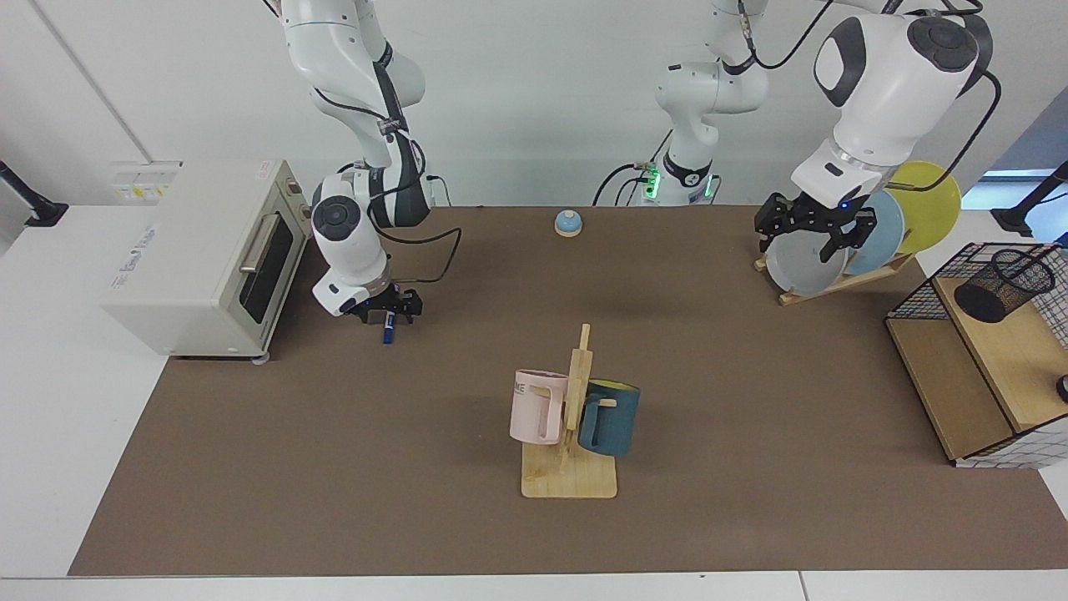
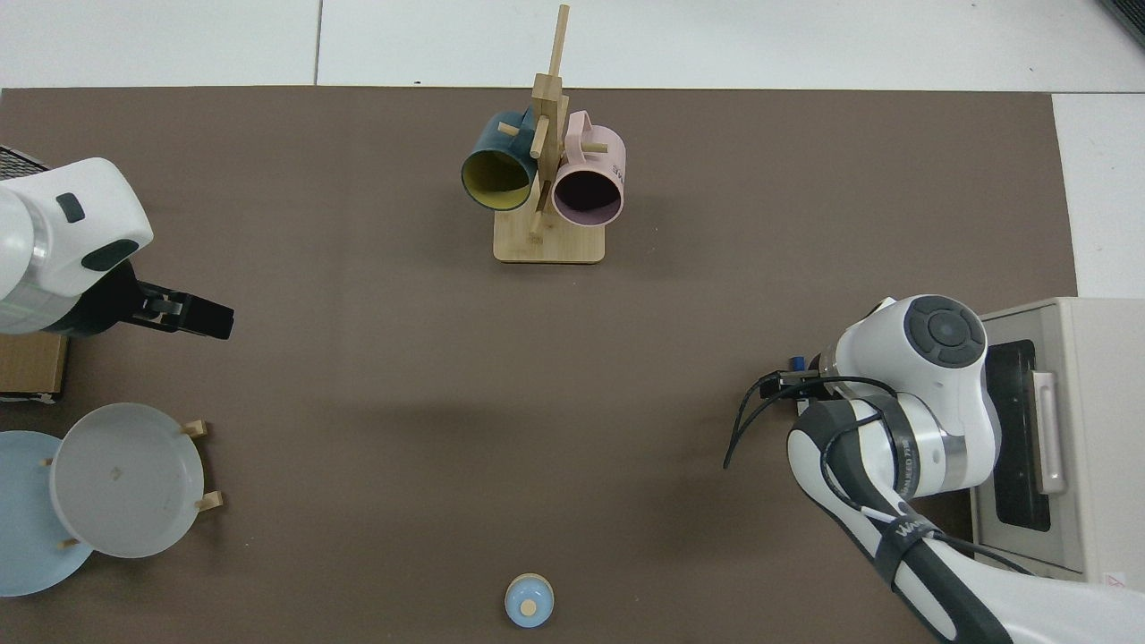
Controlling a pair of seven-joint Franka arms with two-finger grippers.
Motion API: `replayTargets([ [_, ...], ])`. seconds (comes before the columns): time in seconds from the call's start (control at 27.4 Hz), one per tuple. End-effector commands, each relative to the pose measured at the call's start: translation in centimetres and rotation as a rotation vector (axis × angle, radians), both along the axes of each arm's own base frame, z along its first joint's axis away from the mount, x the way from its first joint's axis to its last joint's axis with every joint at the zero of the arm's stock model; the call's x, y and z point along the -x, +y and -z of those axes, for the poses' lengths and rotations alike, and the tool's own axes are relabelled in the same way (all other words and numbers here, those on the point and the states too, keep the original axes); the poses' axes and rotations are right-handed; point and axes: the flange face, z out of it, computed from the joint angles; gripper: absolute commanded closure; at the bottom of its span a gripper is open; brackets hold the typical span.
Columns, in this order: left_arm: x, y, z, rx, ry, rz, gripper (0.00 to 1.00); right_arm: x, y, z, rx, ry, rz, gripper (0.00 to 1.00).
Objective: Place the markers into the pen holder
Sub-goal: 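Reach the right gripper to the blue-capped marker and grasp it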
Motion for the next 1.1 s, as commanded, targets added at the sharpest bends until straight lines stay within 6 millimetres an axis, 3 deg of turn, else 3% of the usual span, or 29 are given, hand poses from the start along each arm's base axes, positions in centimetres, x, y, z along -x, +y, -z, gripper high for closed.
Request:
replayTargets([
  [0.0,1.4,-0.4,0.0,0.001,0.019,0.07,0.0,0.1,-0.2,0.6,-0.008,-0.017,0.024,0.04],
  [0.4,1.1,-1.1,0.0,0.011,-0.017,0.356,0.0,0.1,0.1,0.4,-0.006,-0.002,0.015,0.75],
  [0.51,1.0,-1.1,0.0,0.013,-0.029,0.424,0.0,0.2,0.0,0.2,-0.005,0.012,0.013,1.0],
  [0.77,0.9,-1.3,0.1,0.015,-0.035,0.562,0.0,-0.6,0.1,-1.0,-0.006,0.005,0.035,1.0],
  [0.91,0.8,-1.9,-0.1,0.019,-0.054,0.683,0.0,-1.7,1.0,-3.2,0.009,0.016,0.138,1.0],
  [1.06,0.8,-2.4,-0.1,0.021,-0.064,0.809,0.0,-2.4,4.8,-5.7,-0.016,0.041,0.34,1.0],
])
